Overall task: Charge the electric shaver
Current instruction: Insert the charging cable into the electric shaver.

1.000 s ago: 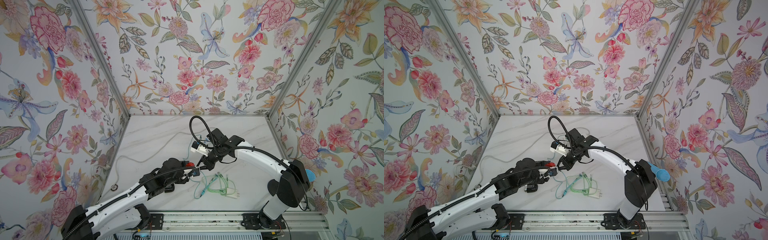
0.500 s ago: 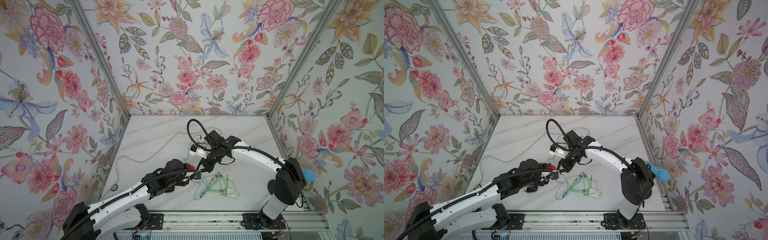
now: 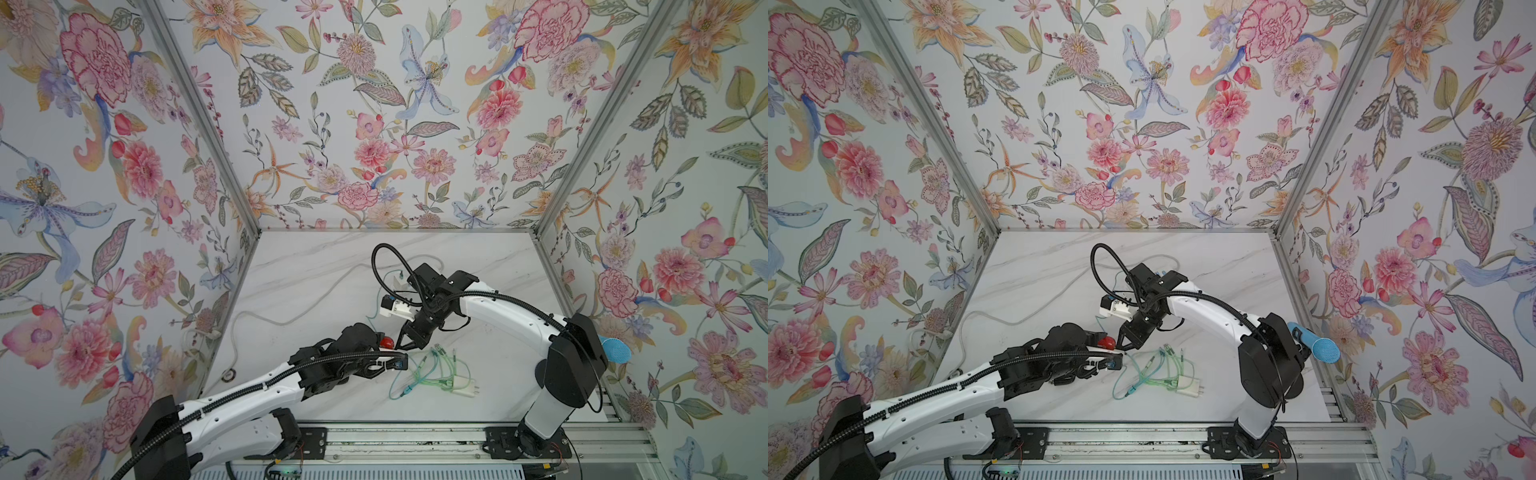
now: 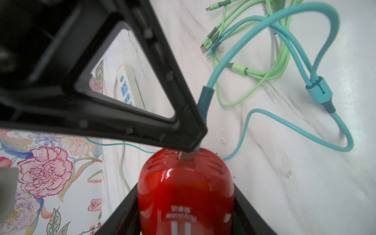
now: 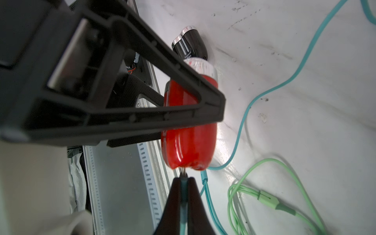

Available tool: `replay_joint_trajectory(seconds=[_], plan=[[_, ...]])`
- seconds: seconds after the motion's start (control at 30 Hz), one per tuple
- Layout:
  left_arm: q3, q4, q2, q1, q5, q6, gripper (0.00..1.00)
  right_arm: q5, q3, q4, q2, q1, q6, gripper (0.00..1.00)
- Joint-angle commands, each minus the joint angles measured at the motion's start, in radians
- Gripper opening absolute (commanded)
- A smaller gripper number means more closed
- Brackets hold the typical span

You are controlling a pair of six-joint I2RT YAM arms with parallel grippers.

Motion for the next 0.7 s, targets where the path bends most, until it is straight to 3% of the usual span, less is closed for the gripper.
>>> replay_joint_trajectory(seconds=[0.0, 0.67], plan=[[0.042, 0.086, 0.003, -0.047, 0.089, 0.012, 0.0, 0.017, 0.057, 0.074, 0.03, 0.002, -0.034, 0.0], [0.034, 0.15, 0.05, -0.142, 0.117, 0.003, 0.0, -0.02, 0.11, 0.068, 0.088, -0.018, -0.071, 0.0]])
